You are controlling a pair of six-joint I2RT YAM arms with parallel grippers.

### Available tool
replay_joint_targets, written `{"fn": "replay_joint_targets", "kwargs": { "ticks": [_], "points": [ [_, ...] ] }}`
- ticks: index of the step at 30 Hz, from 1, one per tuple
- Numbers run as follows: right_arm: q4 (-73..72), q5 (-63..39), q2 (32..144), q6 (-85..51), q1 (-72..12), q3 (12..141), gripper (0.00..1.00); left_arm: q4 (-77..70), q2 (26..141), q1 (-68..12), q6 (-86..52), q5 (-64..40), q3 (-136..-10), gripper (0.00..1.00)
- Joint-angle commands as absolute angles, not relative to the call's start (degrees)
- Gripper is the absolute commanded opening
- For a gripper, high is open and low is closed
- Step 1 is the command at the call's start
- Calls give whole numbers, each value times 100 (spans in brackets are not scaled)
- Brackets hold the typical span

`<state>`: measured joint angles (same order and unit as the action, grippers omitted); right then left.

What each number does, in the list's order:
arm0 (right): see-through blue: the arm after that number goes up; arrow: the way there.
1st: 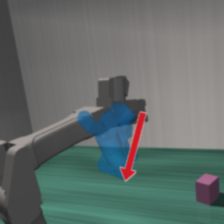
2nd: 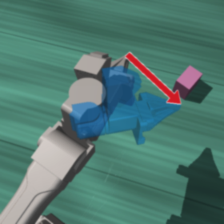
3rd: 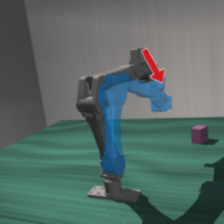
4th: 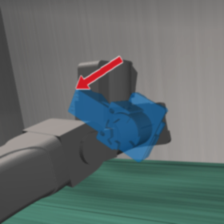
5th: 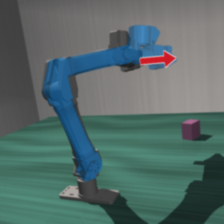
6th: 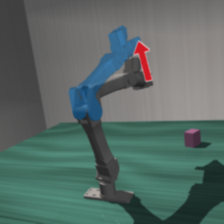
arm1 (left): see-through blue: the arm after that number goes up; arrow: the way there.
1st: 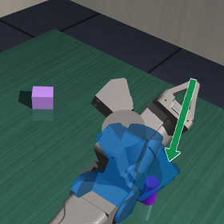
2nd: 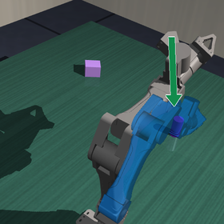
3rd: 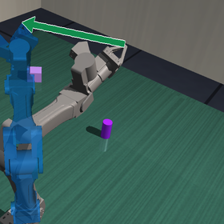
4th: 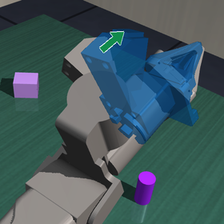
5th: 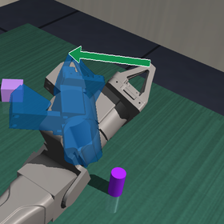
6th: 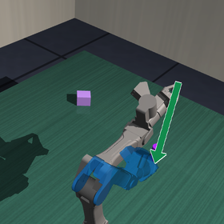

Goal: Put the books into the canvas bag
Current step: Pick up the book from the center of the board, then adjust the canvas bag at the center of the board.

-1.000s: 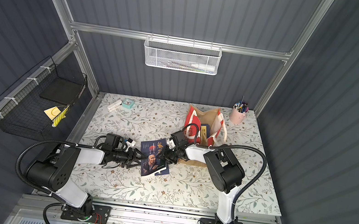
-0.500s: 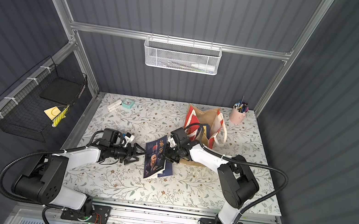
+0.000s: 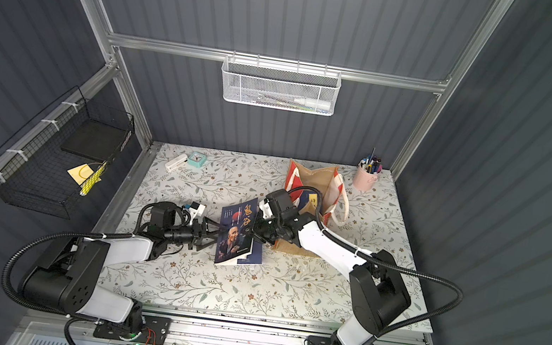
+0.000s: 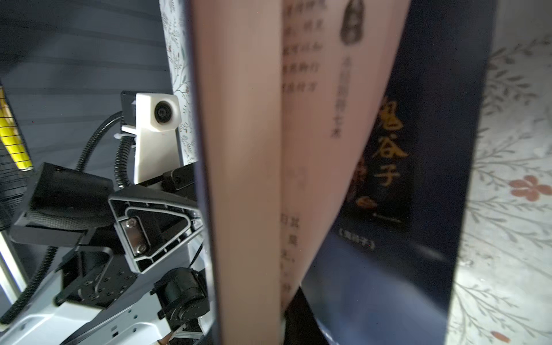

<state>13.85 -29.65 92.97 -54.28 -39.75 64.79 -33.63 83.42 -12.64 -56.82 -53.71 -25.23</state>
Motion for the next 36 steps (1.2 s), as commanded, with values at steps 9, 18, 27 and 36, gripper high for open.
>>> {"fn": "replay_joint_targets", "kwargs": {
  "ticks": [9, 18, 27, 36],
  "points": [
    [1327, -3226, 8666, -5746, -3951, 6860, 27, -3838, 8135, -1362, -6444, -6000, -3211, 27],
    [3210, -2654, 8132, -4812, -3938, 7474, 43, -199, 7433, -1354, -4427, -5491, -4589, 0],
    [4758, -1180, 7132, -4061, -3806, 7490, 57, 1959, 7407, -1362, -3172, -4710, -6325, 0],
    [5742, -1171, 6608, -2993, -2161, 7994, 65, 2409, 7646, -1628, -3207, -4184, -8297, 0]
  ]
}}
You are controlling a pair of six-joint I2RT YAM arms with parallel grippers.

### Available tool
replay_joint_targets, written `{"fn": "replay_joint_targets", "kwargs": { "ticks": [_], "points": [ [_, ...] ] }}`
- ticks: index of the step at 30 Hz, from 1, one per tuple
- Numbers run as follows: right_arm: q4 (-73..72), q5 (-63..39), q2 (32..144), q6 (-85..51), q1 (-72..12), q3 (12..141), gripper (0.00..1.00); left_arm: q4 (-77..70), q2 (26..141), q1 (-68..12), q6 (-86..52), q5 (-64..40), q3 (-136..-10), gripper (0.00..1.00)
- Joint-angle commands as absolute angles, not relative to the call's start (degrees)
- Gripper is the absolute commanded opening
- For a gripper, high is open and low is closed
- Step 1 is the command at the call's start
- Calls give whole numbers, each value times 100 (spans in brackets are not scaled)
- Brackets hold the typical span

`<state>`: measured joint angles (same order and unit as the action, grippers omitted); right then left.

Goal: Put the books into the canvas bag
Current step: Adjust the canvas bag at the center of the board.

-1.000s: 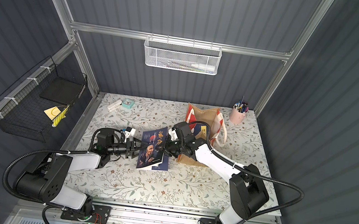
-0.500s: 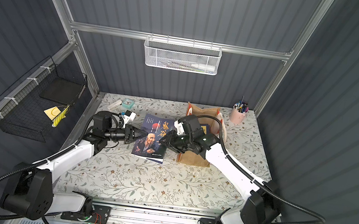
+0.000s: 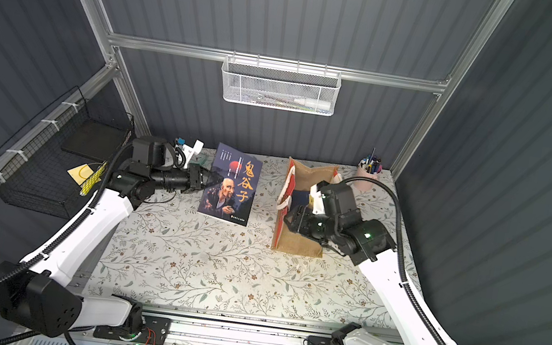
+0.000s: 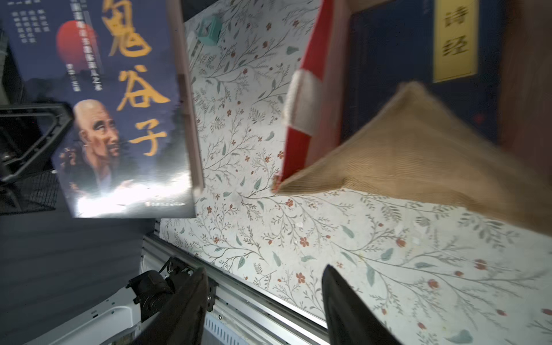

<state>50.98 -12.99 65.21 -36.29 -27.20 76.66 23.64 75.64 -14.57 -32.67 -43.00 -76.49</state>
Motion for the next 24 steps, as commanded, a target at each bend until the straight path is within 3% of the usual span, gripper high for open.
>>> {"fn": "replay_joint_targets", "kwargs": {
  "ticks": [1, 5, 8, 13, 18, 24],
  "points": [
    [5862, -1215, 6730, -2836, -1932, 8122, 66, 2380, 7727, -1701, -3263, -4129, -8476, 0],
    [5933, -1519, 7520, -2436, -1521, 8666, 67, 2379, 8168, -2108, -3378, -3764, -9285, 0],
    [5570, -2182, 8029, -2503, -1553, 8889, 66, 2194, 8380, -2248, -3508, -3599, -9564, 0],
    [5255, -2372, 8874, -2451, -1841, 9238, 66, 1956, 8508, -2267, -3700, -3535, -9571, 0],
    [4939, -3186, 9601, -2649, -2480, 9369, 64, 2136, 8517, -2260, -3558, -3431, -9585, 0],
    [4232, -3575, 9712, -3281, -3431, 9292, 59, 2406, 8499, -2259, -3374, -3154, -9870, 0]
  ]
}}
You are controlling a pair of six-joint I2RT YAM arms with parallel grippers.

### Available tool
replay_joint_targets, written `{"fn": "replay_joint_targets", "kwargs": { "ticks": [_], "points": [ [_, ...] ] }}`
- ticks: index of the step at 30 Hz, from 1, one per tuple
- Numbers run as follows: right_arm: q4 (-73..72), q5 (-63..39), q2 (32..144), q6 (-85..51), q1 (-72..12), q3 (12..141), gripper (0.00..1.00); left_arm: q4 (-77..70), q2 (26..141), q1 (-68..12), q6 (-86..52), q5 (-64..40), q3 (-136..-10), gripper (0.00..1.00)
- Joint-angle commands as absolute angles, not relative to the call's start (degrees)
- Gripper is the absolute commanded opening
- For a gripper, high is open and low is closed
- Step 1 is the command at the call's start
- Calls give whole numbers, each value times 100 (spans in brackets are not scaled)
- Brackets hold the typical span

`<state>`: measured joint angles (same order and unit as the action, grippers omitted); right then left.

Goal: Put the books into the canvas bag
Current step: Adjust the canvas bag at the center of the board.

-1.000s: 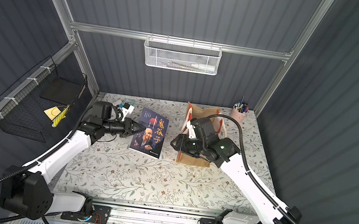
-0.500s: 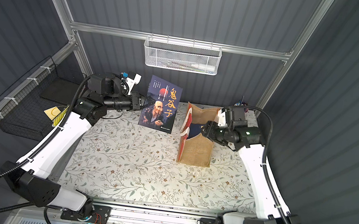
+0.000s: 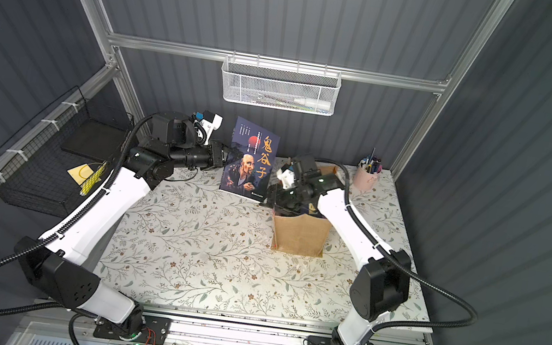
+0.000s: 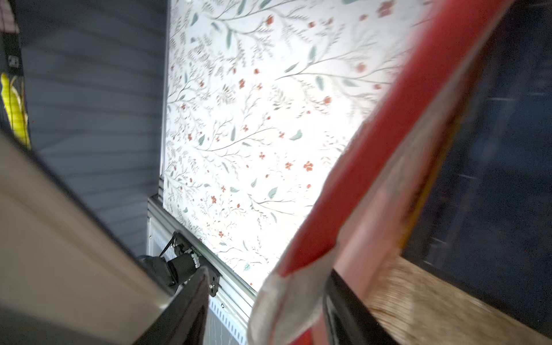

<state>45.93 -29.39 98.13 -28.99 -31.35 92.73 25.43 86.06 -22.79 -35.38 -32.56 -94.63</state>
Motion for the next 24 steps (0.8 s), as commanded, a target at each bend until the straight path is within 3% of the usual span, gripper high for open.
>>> {"fn": "replay_joint_targets", "kwargs": {
  "ticks": [1, 9, 16, 24],
  "points": [
    [4186, -3588, 9702, -3344, -3524, 9316, 59, 2451, 8509, -2259, -3359, -3128, -9922, 0],
    [4808, -3019, 9190, -3263, -3574, 9890, 64, 2066, 8496, -2259, -3723, -3148, -10082, 0],
    [5925, -2813, 8528, -2701, -2199, 10124, 66, 1266, 8623, -2347, -4404, -3231, -9871, 0],
    [6222, -2676, 8101, -2213, -1109, 9357, 68, 1166, 9443, -3329, -4233, -2496, -10352, 0]
  ]
}}
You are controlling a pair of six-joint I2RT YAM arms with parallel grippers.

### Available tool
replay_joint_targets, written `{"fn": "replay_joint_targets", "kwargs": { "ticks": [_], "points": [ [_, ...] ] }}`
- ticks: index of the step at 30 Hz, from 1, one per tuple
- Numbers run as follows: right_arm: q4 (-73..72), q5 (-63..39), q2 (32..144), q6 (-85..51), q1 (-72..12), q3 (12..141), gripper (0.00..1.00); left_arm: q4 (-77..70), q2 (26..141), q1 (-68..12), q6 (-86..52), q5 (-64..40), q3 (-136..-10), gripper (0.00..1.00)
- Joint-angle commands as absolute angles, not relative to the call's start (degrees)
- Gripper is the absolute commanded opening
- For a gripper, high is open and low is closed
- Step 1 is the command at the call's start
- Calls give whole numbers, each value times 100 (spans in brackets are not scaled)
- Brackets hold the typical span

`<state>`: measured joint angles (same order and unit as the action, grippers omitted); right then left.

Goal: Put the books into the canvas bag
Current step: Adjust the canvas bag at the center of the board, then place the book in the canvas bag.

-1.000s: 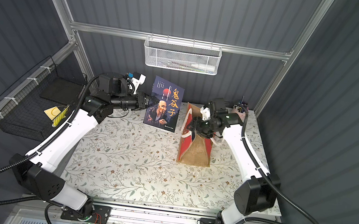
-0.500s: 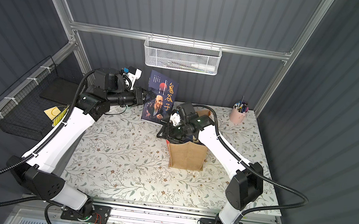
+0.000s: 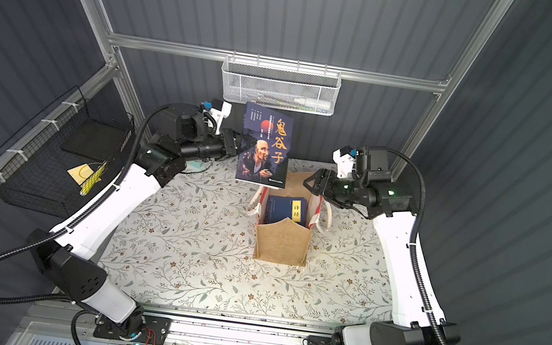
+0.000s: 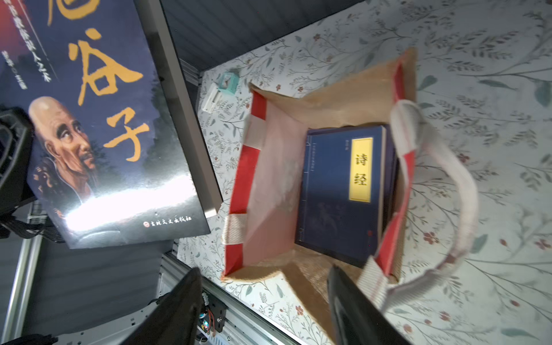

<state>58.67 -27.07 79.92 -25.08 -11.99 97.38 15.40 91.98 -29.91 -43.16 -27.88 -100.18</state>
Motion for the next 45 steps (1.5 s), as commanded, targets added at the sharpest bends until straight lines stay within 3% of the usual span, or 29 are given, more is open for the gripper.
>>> {"fn": "replay_joint_targets", "kwargs": {
  "ticks": [1, 8, 18, 22, 25, 29, 36, 39, 43, 45],
  "points": [
    [6168, -2689, 8105, -2203, -1091, 9227, 68, 1225, 9547, -3440, -4160, -2369, -10424, 0],
    [5805, -2791, 8200, -2211, -1090, 8408, 61, 1713, 10084, -4013, -3599, -1300, -10419, 0],
    [5809, -2576, 8039, -2083, -1087, 8025, 48, 2562, 10064, -4485, -2919, -689, -10416, 0],
    [5922, -2452, 7829, -2065, -1086, 8178, 51, 3226, 10141, -4718, -2603, -334, -10684, 0],
    [6093, -2208, 7661, -2039, -1081, 8440, 62, 3529, 10236, -4918, -2461, -235, -10863, 0],
    [6161, -1703, 7558, -1987, -1021, 8588, 68, 3827, 10371, -5136, -2432, 1, -11053, 0],
    [5858, -2244, 8021, -2029, -914, 8299, 69, 4410, 10811, -5155, -3088, 375, -11464, 0],
    [5615, -2599, 8199, -2117, -914, 8214, 60, 4667, 11055, -5159, -3424, 540, -11712, 0],
    [5539, -2736, 8290, -2106, -923, 8151, 27, 4415, 11203, -5133, -3948, 566, -11680, 0],
    [5513, -2772, 8246, -2103, -923, 8092, 16, 3966, 11202, -5058, -4228, 314, -11512, 0]
  ]
}}
